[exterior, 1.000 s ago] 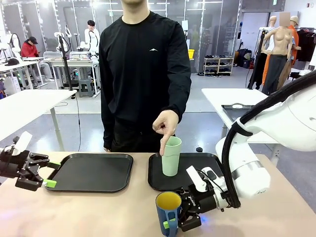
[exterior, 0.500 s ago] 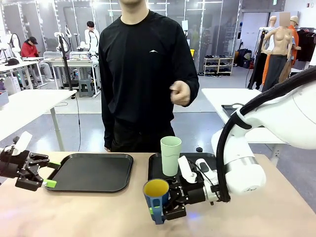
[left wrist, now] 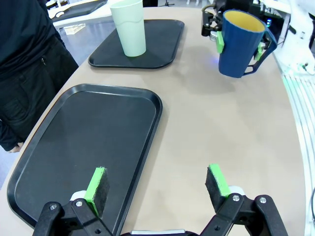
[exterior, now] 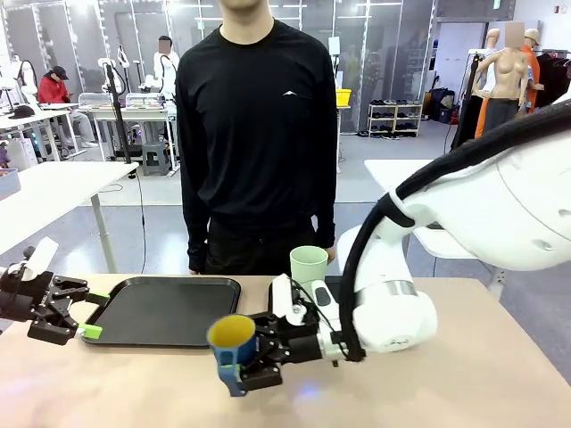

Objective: Sort and store the cups by type.
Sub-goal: Pick up the Handle plastic cup and place it into the empty Flat Tray.

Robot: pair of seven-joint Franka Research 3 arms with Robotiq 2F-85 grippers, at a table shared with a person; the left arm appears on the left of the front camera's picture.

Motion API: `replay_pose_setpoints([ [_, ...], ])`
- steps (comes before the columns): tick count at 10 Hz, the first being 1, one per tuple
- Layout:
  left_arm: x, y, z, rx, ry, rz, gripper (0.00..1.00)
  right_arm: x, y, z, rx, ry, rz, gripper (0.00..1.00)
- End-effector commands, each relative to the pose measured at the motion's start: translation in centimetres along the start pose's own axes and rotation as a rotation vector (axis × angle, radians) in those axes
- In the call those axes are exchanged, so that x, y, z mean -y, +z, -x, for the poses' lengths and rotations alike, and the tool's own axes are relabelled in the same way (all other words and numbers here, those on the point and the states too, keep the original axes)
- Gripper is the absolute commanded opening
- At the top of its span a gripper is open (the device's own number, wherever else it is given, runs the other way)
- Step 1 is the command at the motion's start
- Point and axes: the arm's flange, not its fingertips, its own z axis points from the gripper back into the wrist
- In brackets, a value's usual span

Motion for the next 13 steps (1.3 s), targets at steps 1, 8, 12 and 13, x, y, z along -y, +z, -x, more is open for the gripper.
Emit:
replay_pose_setpoints([
  [1, 0.0, -0.1, 0.2, 0.003, -0.013, 0.004, 1.00, 1.6, -3.3, 0.0, 0.026, 0.035, 0.018, 0.61],
  [8, 0.0, -0.1, 0.2, 0.003, -0.013, 0.004, 1.00, 8.3, -8.9, -4.7, 0.119, 0.035, 0.056, 0.61],
  [12, 0.0, -0.1, 0.2, 0.003, -0.013, 0.004, 1.00, 7.5, -7.9, -4.8, 0.109, 0.060, 0.053, 0.61],
  [13, 0.0, -0.1, 0.2, 0.003, -0.013, 0.004, 1.00, 7.5, -7.9, -4.8, 0.109, 0.060, 0.053, 0.61],
])
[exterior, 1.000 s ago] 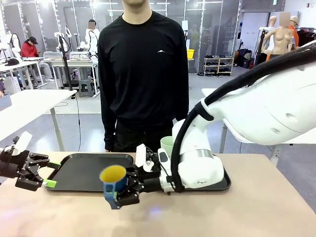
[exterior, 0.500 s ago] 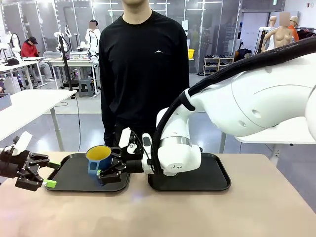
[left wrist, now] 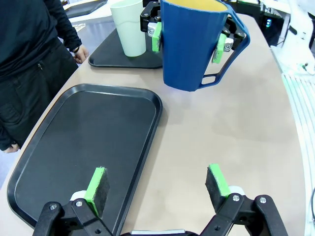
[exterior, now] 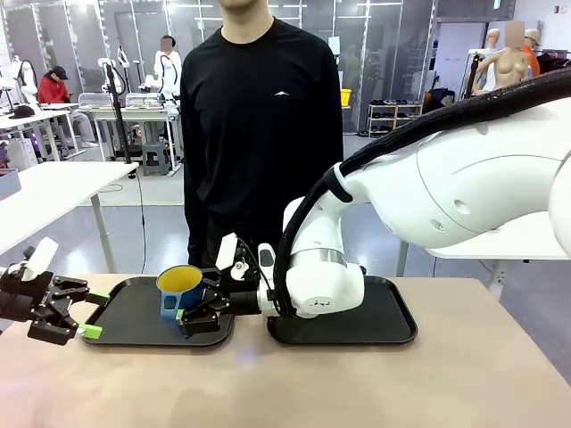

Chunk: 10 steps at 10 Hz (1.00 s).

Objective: Sort and store the cups by type.
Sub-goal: Pick up the Handle plastic cup and place it into the empty Flat Tray.

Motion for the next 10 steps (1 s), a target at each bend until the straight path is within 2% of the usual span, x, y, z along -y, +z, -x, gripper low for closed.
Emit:
replay_pose_setpoints([
  [1, 0.0, -0.1, 0.2, 0.003, -0.013, 0.004, 1.00, 0.1, 0.0, 0.0, 0.001, 0.000, 0.000, 0.74],
  [2, 0.0, -0.1, 0.2, 0.003, -0.013, 0.004, 1.00, 1.2, -1.1, 1.1, 0.077, -0.002, 0.042, 0.74],
  [3, 0.0, -0.1, 0.2, 0.003, -0.013, 0.004, 1.00, 2.1, -2.6, 1.9, 0.097, 0.006, 0.063, 0.74],
  [10, 0.0, -0.1, 0.2, 0.003, -0.013, 0.004, 1.00, 6.2, -8.0, 5.0, 0.060, -0.012, 0.142, 0.74],
])
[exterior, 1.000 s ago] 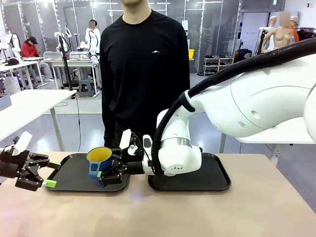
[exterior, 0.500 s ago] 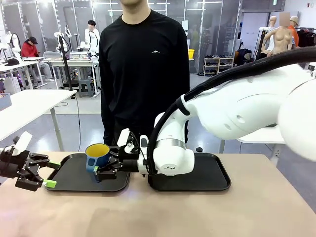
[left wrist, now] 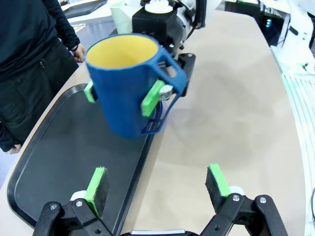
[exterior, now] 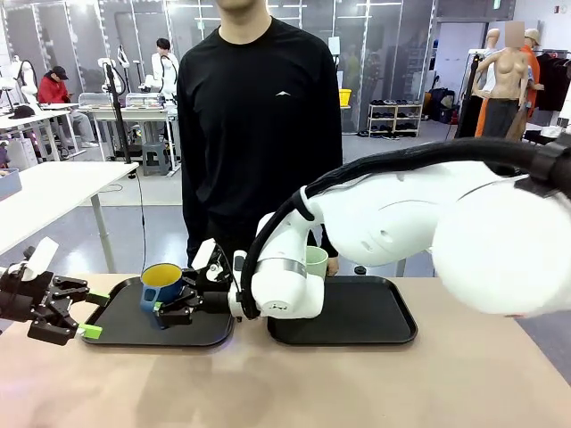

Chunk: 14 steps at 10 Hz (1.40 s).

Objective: Sort and store the cups by type.
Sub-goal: Pick up the Handle plastic cup and place it into the empty Flat Tray.

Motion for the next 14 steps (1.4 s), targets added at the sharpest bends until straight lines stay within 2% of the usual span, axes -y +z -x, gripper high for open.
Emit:
replay_pose_setpoints([
  [1, 0.0, -0.1, 0.1, 0.003, -0.013, 0.003, 1.00, 0.9, -1.5, 0.9, 0.004, 0.032, 0.075, 0.74],
  [7, 0.0, -0.1, 0.1, 0.003, -0.013, 0.003, 1.00, 3.7, -2.3, 3.8, -0.004, 0.002, 0.156, 0.74],
  [13, 0.0, -0.1, 0.1, 0.003, -0.013, 0.003, 1.00, 3.6, -2.0, 5.3, -0.042, -0.012, 0.185, 0.74],
  [14, 0.0, -0.1, 0.1, 0.003, -0.013, 0.003, 1.00, 3.5, -2.0, 5.4, -0.044, -0.016, 0.187, 0.78],
])
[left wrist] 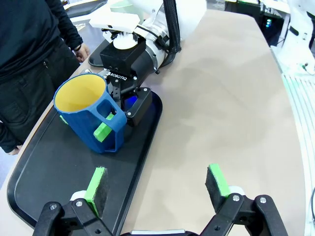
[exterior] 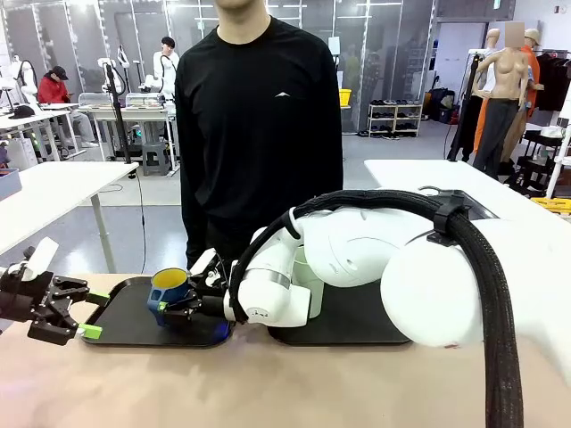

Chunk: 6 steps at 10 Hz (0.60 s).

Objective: Sort and store the cups by type.
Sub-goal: Pick up the Handle plastic cup and place it into the empty Flat Tray.

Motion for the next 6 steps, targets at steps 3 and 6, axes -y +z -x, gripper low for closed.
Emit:
replay_pose_setpoints([
  [3, 0.01, -0.11, 0.14, 0.003, -0.013, 0.003, 1.00, -0.85, -0.14, 0.22, -0.016, 0.028, 0.045, 1.00],
  [6, 0.01, -0.11, 0.14, 0.003, -0.013, 0.003, 1.00, -1.56, 0.41, -0.50, -0.056, 0.059, 0.058, 1.00],
])
